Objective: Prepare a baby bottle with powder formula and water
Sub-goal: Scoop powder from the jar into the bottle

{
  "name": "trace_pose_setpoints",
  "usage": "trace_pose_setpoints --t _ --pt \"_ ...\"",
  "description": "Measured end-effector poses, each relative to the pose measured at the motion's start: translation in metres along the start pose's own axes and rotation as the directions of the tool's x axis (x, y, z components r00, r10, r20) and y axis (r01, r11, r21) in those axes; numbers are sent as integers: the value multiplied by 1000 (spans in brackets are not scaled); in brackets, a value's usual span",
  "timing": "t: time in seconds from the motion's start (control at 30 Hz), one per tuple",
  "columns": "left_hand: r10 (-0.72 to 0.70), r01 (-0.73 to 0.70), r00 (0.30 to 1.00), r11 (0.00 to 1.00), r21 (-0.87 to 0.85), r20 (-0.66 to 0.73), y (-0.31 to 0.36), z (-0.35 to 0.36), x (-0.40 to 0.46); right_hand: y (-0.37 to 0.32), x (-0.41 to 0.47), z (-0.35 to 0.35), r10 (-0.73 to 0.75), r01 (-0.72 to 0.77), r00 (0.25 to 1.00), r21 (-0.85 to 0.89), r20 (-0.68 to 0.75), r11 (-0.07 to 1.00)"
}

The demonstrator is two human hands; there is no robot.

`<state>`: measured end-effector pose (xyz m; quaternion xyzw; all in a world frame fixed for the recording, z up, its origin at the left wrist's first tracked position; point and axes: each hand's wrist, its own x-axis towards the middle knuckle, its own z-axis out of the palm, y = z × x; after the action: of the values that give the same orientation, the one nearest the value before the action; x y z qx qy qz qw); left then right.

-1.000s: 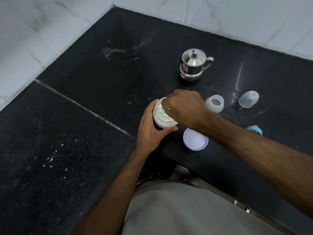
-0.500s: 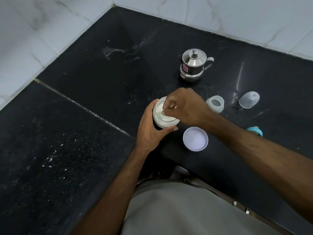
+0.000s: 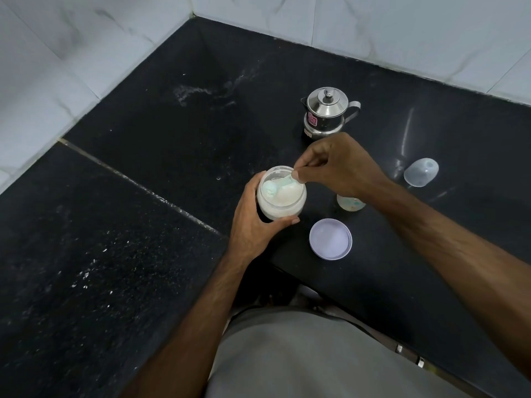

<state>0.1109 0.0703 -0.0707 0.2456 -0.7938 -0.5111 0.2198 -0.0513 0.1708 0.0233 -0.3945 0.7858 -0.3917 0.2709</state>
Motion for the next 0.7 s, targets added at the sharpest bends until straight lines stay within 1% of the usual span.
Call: trace_pose_setpoints --t 0.13,0.3,0.43,0.53,0.63,0.7 --pt "2 -2 1000 1000 1 1 1 0 0 0 -1 0 -9 8 1000 -40 -17 999" --pt "8 -8 1000 1000 0 1 2 0 0 -4 -1 11 -75 64 997 -245 -36 967" --pt "0 0 1000 1000 -1 0 3 0 -1 -14 0 23 -80 85 996 -437 29 895" --pt "-16 16 1000 1000 -1 3 3 1 -1 -15 1 32 -106 128 992 -546 72 828" --pt "-36 36 999 999 -2 9 1 1 -2 -16 2 39 -101 154 988 -611 121 777" --pt "-38 38 999 999 -9 9 1 1 -2 -17 3 41 -82 161 985 -619 154 769"
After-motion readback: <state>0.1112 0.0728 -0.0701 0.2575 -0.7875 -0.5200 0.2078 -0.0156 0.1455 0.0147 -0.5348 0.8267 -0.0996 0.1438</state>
